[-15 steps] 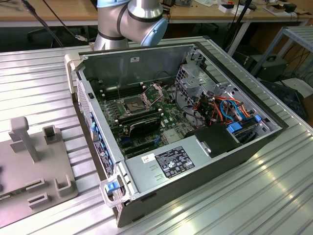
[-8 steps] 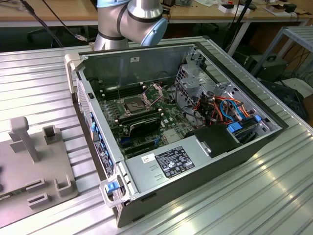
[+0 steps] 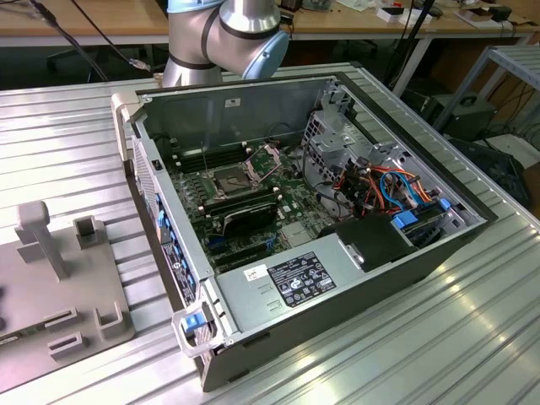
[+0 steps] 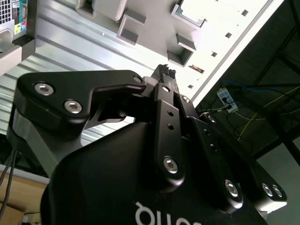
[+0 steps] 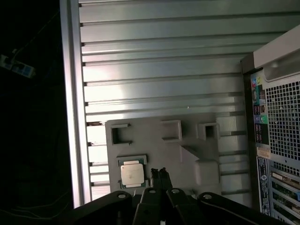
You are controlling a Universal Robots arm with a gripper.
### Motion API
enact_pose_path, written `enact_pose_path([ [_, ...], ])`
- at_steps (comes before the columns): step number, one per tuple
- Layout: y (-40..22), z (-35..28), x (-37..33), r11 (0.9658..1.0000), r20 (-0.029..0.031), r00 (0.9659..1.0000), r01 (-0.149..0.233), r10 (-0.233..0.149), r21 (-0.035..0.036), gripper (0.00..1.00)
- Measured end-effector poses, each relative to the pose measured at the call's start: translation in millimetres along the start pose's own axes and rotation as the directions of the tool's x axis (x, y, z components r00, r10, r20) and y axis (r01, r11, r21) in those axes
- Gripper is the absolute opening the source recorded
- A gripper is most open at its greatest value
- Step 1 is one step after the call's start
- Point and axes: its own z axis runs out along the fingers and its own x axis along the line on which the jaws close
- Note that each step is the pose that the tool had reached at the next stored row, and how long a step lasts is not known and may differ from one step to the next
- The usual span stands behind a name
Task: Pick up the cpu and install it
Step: 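Reach for the cpu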
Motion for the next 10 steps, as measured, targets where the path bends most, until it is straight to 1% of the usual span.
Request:
enact_pose_path([
  [10, -0.6, 1.4, 6.8, 1.0, 0.0, 1.0, 0.0, 0.0, 0.0, 0.11],
])
